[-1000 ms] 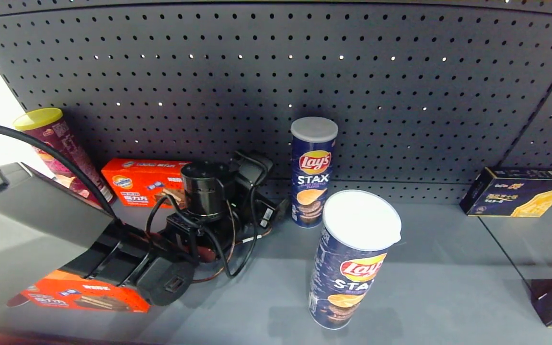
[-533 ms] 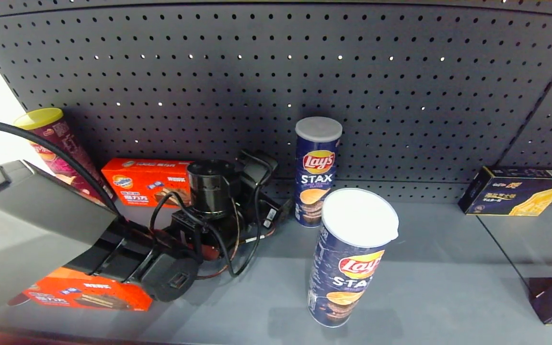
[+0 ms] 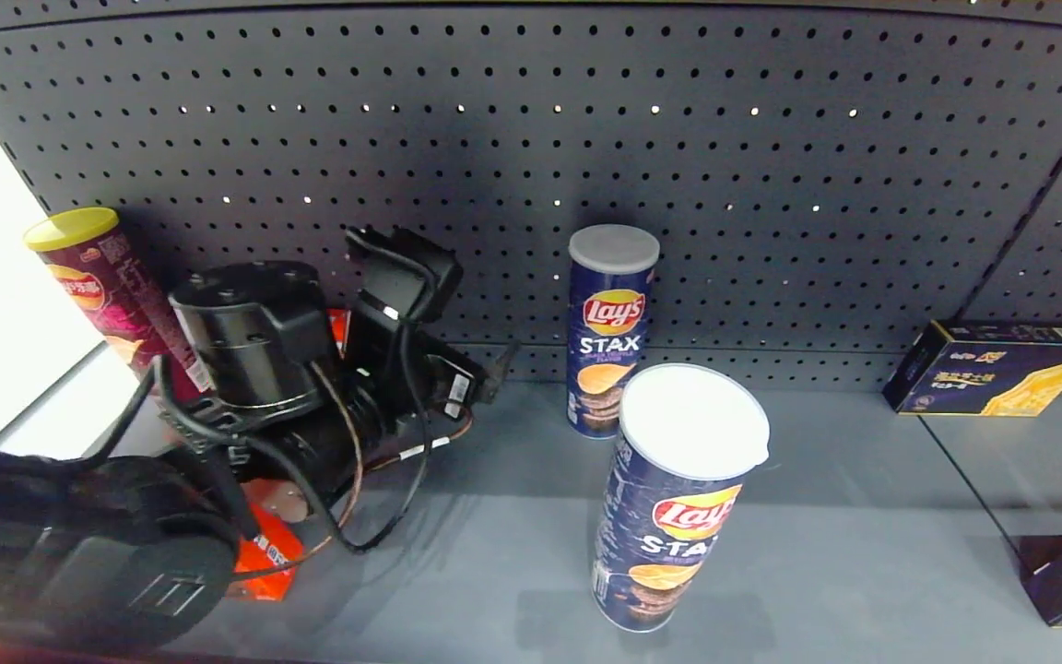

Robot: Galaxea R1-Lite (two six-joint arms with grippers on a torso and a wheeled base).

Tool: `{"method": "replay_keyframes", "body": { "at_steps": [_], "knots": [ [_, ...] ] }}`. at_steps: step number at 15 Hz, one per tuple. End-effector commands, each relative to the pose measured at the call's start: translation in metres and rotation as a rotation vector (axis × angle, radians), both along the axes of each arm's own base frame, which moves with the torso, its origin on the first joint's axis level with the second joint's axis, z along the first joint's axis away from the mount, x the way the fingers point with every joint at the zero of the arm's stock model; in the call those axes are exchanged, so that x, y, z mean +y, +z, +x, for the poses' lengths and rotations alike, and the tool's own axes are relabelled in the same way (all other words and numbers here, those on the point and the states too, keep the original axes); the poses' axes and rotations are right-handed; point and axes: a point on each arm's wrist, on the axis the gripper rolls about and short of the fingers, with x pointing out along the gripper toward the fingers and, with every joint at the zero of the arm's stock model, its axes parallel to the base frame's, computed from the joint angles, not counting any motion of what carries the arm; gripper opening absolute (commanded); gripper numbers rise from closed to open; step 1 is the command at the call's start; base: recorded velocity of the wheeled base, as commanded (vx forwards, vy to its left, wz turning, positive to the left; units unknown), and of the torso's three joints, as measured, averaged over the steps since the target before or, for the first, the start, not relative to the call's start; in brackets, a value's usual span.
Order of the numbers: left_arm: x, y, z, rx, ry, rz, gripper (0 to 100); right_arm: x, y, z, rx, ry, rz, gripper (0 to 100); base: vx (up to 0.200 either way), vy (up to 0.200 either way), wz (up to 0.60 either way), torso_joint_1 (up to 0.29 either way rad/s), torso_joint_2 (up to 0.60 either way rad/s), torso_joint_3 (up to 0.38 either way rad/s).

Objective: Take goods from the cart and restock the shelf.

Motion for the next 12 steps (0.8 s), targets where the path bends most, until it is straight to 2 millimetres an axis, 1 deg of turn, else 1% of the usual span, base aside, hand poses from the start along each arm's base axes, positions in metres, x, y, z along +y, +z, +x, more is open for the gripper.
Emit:
{"method": "replay_keyframes", "body": {
  "at_steps": [1, 2, 3, 4, 5, 6, 7, 8, 9, 11, 12],
  "knots": [
    [0.018, 0.036, -0.041, -0.094, -0.015, -0.074, 100, 0.000, 0.000, 0.000, 0.001, 0.001, 0.000, 100, 0.000, 0.000, 0.00, 0.000, 0.00, 0.000],
    [0.021, 0.042, -0.050, -0.109, -0.026, -0.099, 100, 0.000, 0.000, 0.000, 0.001, 0.001, 0.000, 100, 0.000, 0.000, 0.00, 0.000, 0.00, 0.000],
    [0.028, 0.053, -0.073, -0.125, -0.066, -0.179, 100, 0.000, 0.000, 0.000, 0.001, 0.001, -0.002, 100, 0.000, 0.000, 0.00, 0.000, 0.00, 0.000],
    [0.032, 0.056, -0.089, -0.126, -0.092, -0.219, 100, 0.000, 0.000, 0.000, 0.001, 0.001, 0.000, 100, 0.000, 0.000, 0.00, 0.000, 0.00, 0.000],
    [0.048, 0.055, -0.110, -0.138, -0.090, -0.235, 100, 0.000, 0.000, 0.000, 0.001, 0.001, 0.000, 100, 0.000, 0.000, 0.00, 0.000, 0.00, 0.000],
    [0.056, 0.051, -0.122, -0.138, -0.099, -0.236, 100, 0.000, 0.000, 0.000, 0.001, 0.001, 0.000, 100, 0.000, 0.000, 0.00, 0.000, 0.00, 0.000],
    [0.076, 0.036, -0.152, -0.137, -0.124, -0.233, 100, 0.000, 0.000, 0.000, 0.001, 0.001, 0.000, 100, 0.000, 0.000, 0.00, 0.000, 0.00, 0.000],
    [0.089, 0.030, -0.175, -0.156, -0.172, -0.244, 100, 0.000, 0.000, 0.000, 0.001, 0.001, 0.000, 100, 0.000, 0.000, 0.00, 0.000, 0.00, 0.000],
    [0.101, 0.024, -0.195, -0.180, -0.215, -0.244, 100, 0.000, 0.000, 0.000, 0.001, 0.001, 0.000, 100, 0.000, 0.000, 0.00, 0.000, 0.00, 0.000],
    [0.126, 0.012, -0.220, -0.200, -0.222, -0.232, 100, 0.000, 0.000, 0.000, 0.001, 0.001, 0.000, 100, 0.000, 0.000, 0.00, 0.000, 0.00, 0.000],
    [0.141, 0.006, -0.232, -0.199, -0.188, -0.223, 100, 0.000, 0.000, 0.000, 0.001, 0.001, 0.000, 100, 0.000, 0.000, 0.00, 0.000, 0.00, 0.000]
  ]
}}
